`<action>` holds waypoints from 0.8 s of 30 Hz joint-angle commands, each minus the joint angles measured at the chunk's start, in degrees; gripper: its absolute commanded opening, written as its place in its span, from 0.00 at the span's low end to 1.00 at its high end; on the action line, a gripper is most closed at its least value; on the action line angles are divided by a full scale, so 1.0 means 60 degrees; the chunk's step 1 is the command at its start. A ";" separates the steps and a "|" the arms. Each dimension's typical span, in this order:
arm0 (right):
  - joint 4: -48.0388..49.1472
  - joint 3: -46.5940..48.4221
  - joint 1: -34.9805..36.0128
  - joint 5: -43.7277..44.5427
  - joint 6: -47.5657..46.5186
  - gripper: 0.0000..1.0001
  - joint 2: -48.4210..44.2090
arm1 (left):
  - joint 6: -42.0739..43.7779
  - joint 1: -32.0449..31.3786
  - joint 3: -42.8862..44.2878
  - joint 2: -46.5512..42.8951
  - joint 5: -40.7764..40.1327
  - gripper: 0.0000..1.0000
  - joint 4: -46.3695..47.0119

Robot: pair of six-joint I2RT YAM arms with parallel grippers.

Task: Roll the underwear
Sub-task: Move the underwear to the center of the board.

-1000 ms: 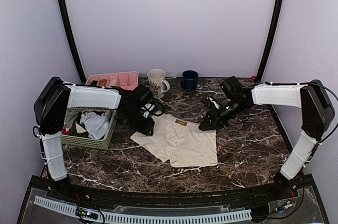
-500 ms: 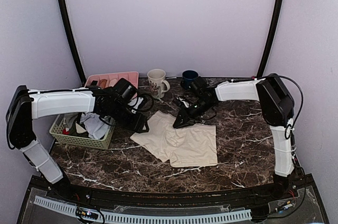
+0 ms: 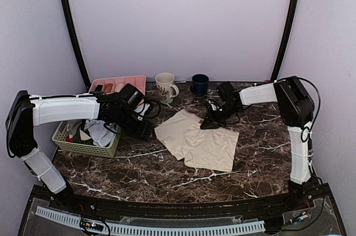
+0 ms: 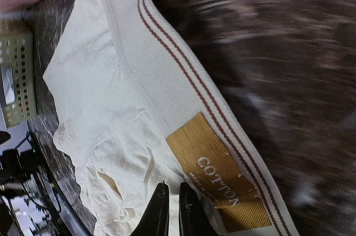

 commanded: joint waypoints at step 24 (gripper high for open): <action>-0.1185 -0.5300 0.0744 0.0283 -0.0763 0.13 -0.4205 | 0.0532 0.0130 0.0208 -0.0074 0.0174 0.61 0.0226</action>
